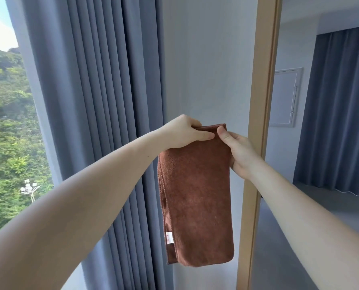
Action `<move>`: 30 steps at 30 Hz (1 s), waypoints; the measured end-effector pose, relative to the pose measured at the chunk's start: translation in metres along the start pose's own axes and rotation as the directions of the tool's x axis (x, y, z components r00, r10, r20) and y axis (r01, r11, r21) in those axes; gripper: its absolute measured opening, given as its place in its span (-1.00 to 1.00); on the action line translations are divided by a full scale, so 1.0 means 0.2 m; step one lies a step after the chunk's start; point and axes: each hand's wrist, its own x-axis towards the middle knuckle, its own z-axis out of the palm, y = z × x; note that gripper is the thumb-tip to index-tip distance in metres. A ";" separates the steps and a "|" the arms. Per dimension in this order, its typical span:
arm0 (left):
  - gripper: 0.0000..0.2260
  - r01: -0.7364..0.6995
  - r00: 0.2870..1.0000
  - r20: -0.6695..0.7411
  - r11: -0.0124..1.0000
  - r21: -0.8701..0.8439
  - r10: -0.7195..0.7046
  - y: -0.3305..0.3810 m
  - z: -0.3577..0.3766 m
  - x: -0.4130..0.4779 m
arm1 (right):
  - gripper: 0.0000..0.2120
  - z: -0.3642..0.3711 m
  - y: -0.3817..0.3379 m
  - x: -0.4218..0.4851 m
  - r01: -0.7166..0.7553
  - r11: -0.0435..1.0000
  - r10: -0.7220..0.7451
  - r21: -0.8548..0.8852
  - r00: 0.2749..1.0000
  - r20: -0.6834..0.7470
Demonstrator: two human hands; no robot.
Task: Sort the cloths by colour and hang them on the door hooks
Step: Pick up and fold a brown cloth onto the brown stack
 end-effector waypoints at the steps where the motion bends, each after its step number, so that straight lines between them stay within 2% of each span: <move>1: -0.66 -0.021 1.000 -0.006 1.000 -0.009 0.021 0.00 -0.01 0.00 | -0.53 -0.01 0.01 -0.01 -0.019 1.000 0.019 -0.006 0.999 0.038; 4: -0.71 -0.060 0.998 -0.037 0.998 -0.016 0.060 0.01 -0.02 -0.01 | -0.71 -0.02 0.03 -0.03 -0.065 0.994 0.077 -0.093 0.988 0.137; 6: -0.70 -0.068 0.996 -0.059 0.997 0.018 0.069 0.00 -0.02 -0.02 | -0.74 -0.02 0.05 -0.03 -0.082 0.989 0.103 -0.125 0.981 0.167; 11: -0.70 -0.082 0.991 -0.108 0.996 0.025 0.085 -0.01 -0.04 -0.03 | -0.73 -0.02 0.13 -0.06 -0.131 0.969 0.180 -0.210 0.956 0.233; 15: -0.70 -0.071 0.991 -0.118 0.997 -0.006 0.070 -0.02 -0.08 -0.04 | -0.71 -0.03 0.26 -0.11 -0.187 0.933 0.262 -0.309 0.938 0.225; 20: -0.74 -0.044 0.994 -0.104 0.999 -0.001 0.044 -0.03 -0.13 -0.07 | -0.65 -0.01 0.44 -0.18 -0.258 0.895 0.356 -0.364 0.905 0.233; 25: -0.73 -0.028 0.989 -0.143 1.000 0.003 0.028 -0.05 -0.19 -0.11 | -0.70 0.02 0.62 -0.26 -0.324 0.860 0.442 -0.394 0.860 0.256; 30: -0.72 -0.010 0.987 -0.158 1.000 0.005 0.011 -0.07 -0.25 -0.17 | -0.65 0.04 0.78 -0.30 -0.325 0.769 0.527 -0.551 0.810 0.257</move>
